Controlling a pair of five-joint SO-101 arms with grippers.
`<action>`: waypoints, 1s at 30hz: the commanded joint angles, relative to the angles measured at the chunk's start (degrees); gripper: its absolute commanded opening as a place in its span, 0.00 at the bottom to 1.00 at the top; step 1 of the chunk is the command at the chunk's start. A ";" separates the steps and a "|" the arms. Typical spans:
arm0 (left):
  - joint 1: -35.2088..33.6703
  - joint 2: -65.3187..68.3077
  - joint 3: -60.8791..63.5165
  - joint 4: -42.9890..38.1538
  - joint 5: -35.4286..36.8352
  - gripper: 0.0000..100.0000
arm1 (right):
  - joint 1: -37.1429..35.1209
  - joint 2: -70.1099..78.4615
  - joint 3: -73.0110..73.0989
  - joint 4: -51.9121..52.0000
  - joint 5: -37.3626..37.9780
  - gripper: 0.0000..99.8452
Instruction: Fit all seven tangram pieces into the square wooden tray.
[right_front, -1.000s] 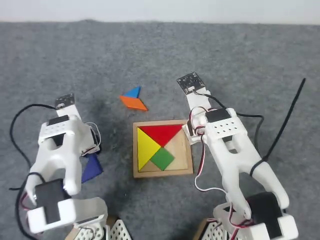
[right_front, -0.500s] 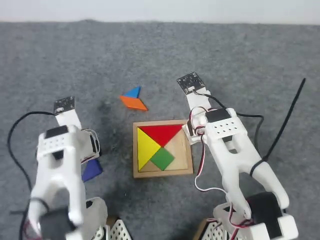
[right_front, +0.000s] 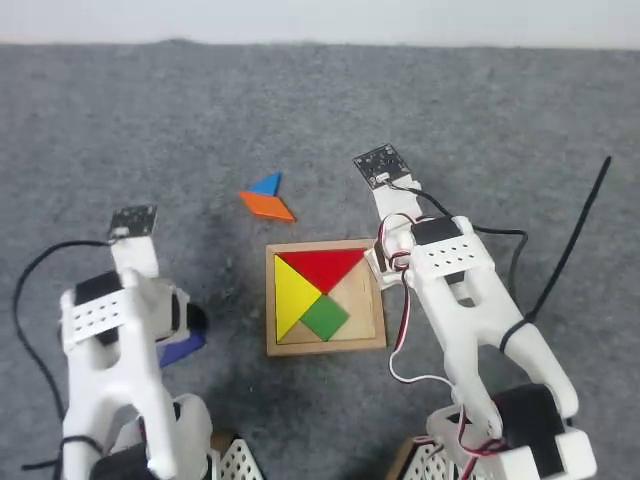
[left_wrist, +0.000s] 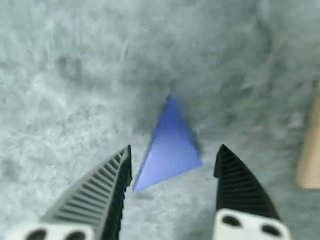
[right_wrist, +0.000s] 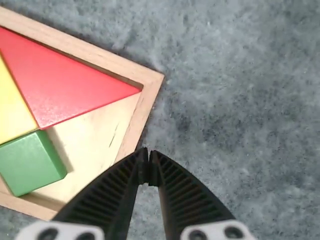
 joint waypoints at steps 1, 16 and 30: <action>-8.35 1.05 1.80 -4.48 -8.62 0.26 | 0.84 -3.30 -0.44 -0.66 0.26 0.01; -23.56 0.88 0.31 0.88 -40.00 0.22 | 0.84 -3.30 -0.35 -0.66 0.18 0.01; -16.00 1.58 2.77 -12.31 -34.29 0.24 | 0.84 -3.30 0.88 -1.01 0.18 0.01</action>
